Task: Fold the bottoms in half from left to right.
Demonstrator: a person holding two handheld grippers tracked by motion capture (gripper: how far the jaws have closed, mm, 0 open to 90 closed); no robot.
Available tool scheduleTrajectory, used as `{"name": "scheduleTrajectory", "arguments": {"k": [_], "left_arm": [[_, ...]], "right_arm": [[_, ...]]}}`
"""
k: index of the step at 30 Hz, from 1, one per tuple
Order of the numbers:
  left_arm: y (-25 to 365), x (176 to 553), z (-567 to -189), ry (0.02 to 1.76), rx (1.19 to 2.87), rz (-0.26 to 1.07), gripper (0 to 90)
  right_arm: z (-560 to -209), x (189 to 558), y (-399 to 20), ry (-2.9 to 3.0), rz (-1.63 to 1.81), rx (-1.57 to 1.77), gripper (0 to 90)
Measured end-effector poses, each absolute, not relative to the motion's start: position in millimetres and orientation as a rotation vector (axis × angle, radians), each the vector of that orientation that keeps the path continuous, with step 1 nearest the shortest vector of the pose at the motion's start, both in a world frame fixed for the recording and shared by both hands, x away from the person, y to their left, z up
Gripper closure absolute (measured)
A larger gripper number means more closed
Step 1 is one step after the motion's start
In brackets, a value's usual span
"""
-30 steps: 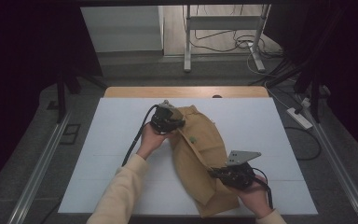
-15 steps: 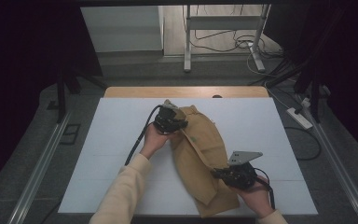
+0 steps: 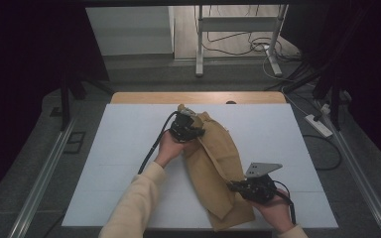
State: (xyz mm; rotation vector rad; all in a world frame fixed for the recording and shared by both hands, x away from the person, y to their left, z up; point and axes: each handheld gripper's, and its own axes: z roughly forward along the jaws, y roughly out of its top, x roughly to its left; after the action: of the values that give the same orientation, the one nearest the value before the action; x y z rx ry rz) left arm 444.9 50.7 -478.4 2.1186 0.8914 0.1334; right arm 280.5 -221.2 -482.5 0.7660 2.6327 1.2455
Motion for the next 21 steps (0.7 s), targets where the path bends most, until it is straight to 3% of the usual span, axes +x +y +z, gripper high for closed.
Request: {"name": "scheduleTrajectory", "arguments": {"k": [21], "left_arm": [[24.7,449.2,-486.1,0.864,2.154,0.120,85.1]], "right_arm": [[-487.9,273.7,-232.4,2.640,1.216,0.804,85.7]]}}
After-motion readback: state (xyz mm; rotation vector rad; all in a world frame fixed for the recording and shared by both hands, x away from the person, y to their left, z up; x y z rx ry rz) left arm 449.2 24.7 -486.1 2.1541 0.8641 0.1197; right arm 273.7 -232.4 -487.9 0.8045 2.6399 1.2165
